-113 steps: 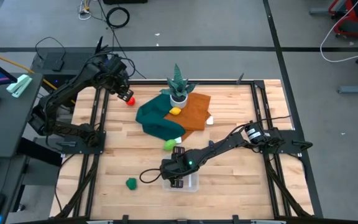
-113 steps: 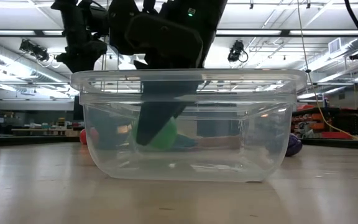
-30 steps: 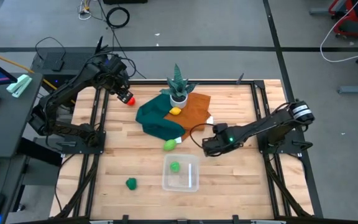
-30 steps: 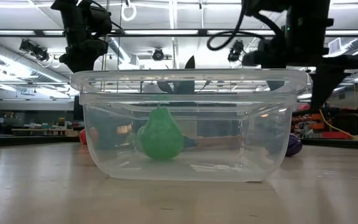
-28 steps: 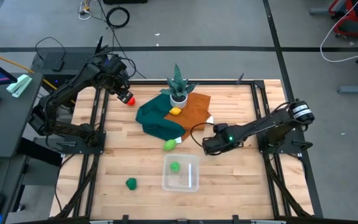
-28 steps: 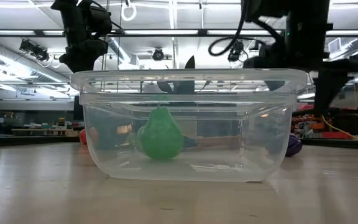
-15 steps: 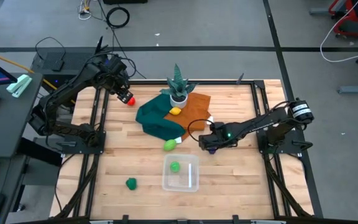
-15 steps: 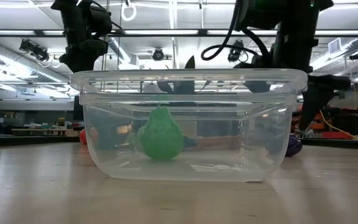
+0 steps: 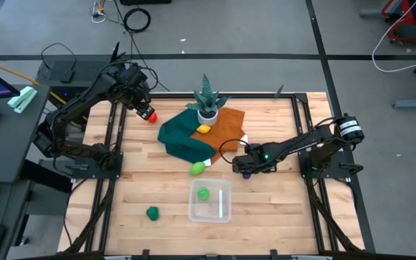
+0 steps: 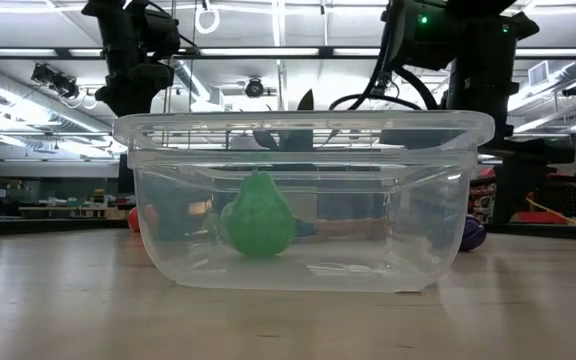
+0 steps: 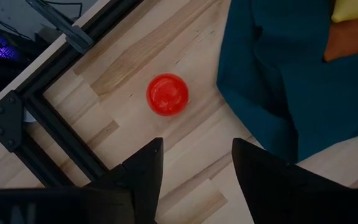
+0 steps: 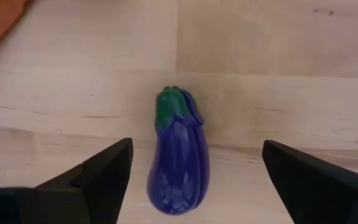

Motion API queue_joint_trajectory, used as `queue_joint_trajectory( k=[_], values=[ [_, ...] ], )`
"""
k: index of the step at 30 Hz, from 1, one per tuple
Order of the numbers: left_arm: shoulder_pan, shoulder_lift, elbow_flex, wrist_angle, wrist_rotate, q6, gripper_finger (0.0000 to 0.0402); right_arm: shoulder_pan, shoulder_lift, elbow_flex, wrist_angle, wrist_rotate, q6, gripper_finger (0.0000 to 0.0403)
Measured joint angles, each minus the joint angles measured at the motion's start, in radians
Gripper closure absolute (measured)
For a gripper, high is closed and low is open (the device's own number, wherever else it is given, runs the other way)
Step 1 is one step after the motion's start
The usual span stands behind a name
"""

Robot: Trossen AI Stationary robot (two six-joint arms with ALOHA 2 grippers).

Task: Pick and placing Produce into tupperware
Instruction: Put the purple eggplant into the transparent bin

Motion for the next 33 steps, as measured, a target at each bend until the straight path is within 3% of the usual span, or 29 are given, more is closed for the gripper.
queue_joint_trajectory(
  k=[23, 33],
  values=[
    [0.000, 0.000, 0.000, 0.001, 0.000, -0.001, 0.0199, -0.048, 0.017, -0.001, 0.030, -0.045, 0.006, 0.0105],
    [0.000, 0.000, 0.000, 0.001, -0.001, -0.001, 0.0199, -0.033, 0.080, 0.002, 0.076, -0.083, 0.007, 0.0147]
  ],
)
